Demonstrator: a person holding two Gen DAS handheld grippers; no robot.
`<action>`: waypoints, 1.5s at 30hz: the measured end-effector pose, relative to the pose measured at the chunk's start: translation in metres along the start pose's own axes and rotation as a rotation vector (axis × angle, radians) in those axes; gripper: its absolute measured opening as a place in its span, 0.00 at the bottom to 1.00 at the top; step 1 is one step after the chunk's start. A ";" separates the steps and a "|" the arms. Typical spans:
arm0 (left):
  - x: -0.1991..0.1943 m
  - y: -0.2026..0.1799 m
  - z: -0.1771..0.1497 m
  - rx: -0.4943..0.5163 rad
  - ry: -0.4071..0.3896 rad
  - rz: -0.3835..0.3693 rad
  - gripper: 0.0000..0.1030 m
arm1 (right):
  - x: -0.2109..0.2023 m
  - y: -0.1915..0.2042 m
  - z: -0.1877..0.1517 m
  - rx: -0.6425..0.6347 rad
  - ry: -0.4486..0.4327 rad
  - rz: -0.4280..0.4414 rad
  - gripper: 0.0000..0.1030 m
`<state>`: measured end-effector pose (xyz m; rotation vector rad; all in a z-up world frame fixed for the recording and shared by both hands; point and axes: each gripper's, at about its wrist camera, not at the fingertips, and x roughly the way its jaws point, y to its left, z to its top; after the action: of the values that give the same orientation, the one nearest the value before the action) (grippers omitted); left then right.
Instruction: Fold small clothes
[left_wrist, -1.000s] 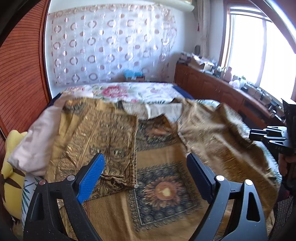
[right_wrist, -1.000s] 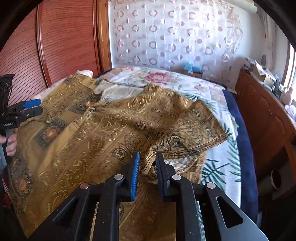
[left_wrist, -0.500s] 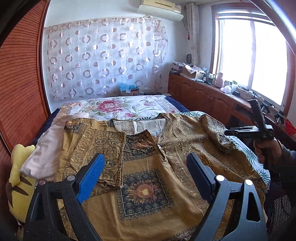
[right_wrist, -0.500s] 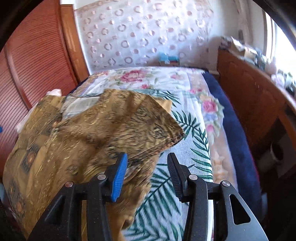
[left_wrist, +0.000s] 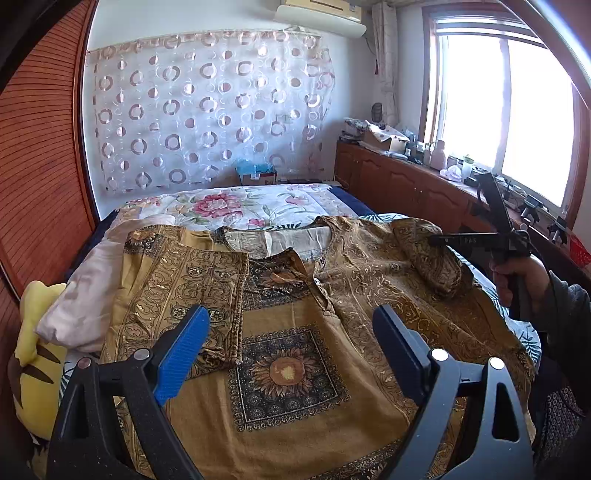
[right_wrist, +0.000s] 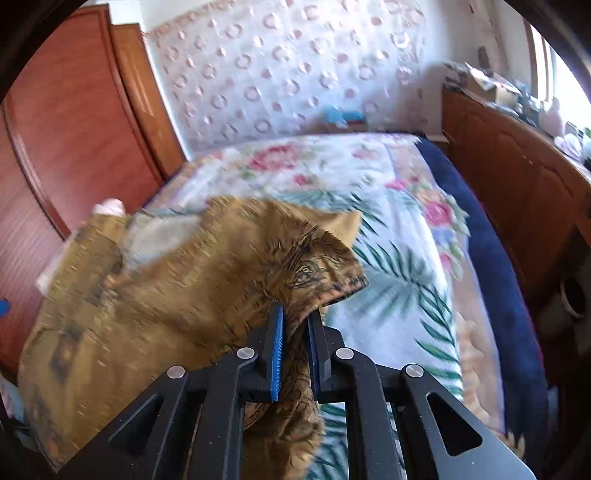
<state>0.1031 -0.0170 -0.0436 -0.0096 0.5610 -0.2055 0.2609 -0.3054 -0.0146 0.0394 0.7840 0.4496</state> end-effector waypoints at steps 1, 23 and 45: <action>0.000 0.001 -0.001 -0.002 -0.002 0.003 0.88 | -0.002 0.004 0.001 -0.015 -0.015 0.002 0.11; 0.036 0.048 0.011 -0.041 0.067 0.063 0.88 | 0.030 0.024 0.024 -0.204 -0.019 -0.081 0.53; 0.110 0.158 0.044 -0.065 0.156 0.152 0.86 | 0.096 -0.028 0.021 -0.126 0.094 -0.160 0.53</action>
<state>0.2473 0.1142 -0.0744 -0.0141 0.7207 -0.0400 0.3455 -0.2889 -0.0696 -0.1620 0.8428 0.3499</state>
